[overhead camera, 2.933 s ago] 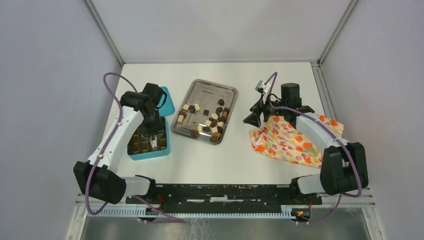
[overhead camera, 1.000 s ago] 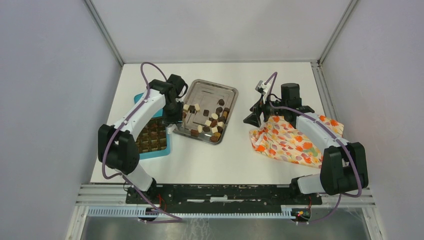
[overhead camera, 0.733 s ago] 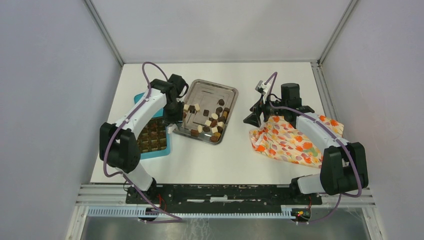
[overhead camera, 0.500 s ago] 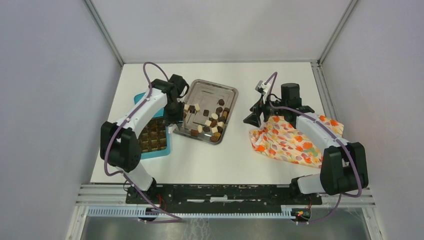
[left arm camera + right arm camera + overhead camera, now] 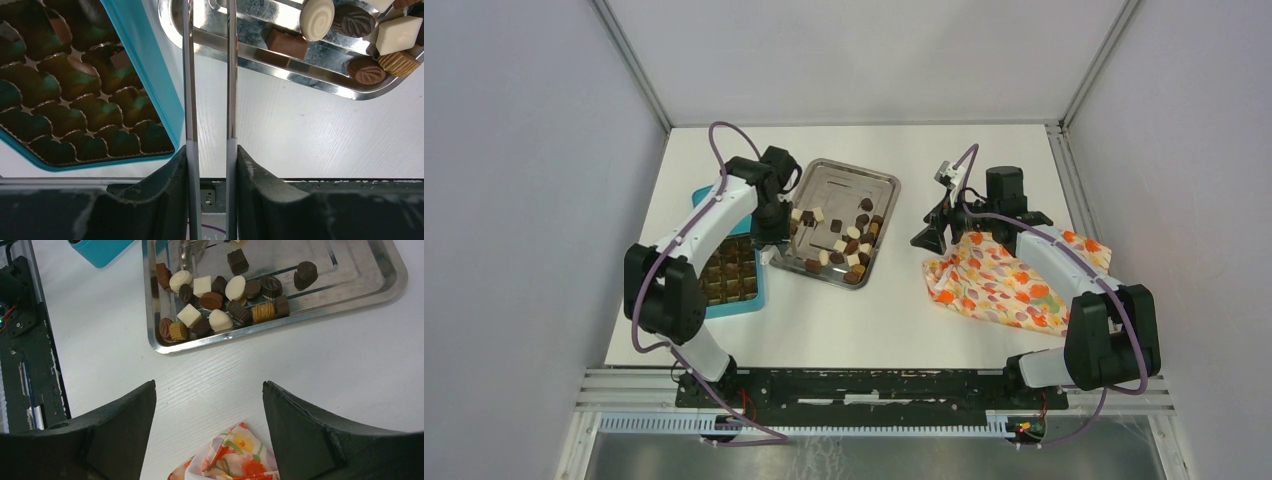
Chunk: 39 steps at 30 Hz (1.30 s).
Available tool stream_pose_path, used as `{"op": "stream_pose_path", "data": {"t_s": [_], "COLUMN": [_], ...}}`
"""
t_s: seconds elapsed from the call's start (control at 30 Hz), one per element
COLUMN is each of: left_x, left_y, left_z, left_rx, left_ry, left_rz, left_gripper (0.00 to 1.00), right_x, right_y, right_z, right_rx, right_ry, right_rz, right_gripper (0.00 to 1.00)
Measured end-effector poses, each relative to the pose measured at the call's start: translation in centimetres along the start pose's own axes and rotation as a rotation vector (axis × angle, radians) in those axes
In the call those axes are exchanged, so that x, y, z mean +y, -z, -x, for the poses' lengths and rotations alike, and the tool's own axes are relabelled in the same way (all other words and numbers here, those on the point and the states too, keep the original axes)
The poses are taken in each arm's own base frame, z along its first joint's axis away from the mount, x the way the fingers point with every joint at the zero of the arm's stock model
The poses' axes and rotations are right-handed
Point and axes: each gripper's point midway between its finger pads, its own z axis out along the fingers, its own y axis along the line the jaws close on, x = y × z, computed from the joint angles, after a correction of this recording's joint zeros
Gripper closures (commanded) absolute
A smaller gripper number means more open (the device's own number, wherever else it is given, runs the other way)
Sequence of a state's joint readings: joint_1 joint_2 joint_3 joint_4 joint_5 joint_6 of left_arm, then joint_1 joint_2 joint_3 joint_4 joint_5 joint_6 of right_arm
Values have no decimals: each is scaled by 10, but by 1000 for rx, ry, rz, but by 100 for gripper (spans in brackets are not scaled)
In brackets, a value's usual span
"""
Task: Pack the chocolate
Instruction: Pick up the fake chocolate from the plate, then place the fake chocolate in the packing box.
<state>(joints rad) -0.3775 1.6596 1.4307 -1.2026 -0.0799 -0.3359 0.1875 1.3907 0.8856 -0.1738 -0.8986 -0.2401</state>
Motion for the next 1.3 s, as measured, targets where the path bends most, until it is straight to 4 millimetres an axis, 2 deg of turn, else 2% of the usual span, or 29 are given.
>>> {"op": "stream_pose_path", "data": {"t_s": [0.17, 0.37, 0.5, 0.63, 0.93, 1.3], "left_x": [0, 5, 14, 32, 81, 105], "left_y": [9, 41, 66, 78, 74, 57], "left_z": [0, -8, -20, -40, -86, -100], "left_rx": [-30, -125, -183, -188, -120, -59], "left_ry": [4, 38, 93, 149, 289, 360], "left_rz": [-12, -44, -44, 14, 164, 245], "left_gripper": [98, 98, 98, 98, 98, 98], "right_x": [0, 0, 0, 0, -1, -1], "right_y": [0, 0, 0, -1, -2, -2], "right_z": [0, 0, 0, -2, -3, -3], "right_rx": [0, 0, 1, 3, 5, 6], "right_ry": [0, 0, -1, -5, -9, -9], "right_rz": [0, 0, 1, 2, 5, 5], "right_gripper": [16, 16, 17, 17, 17, 16]}}
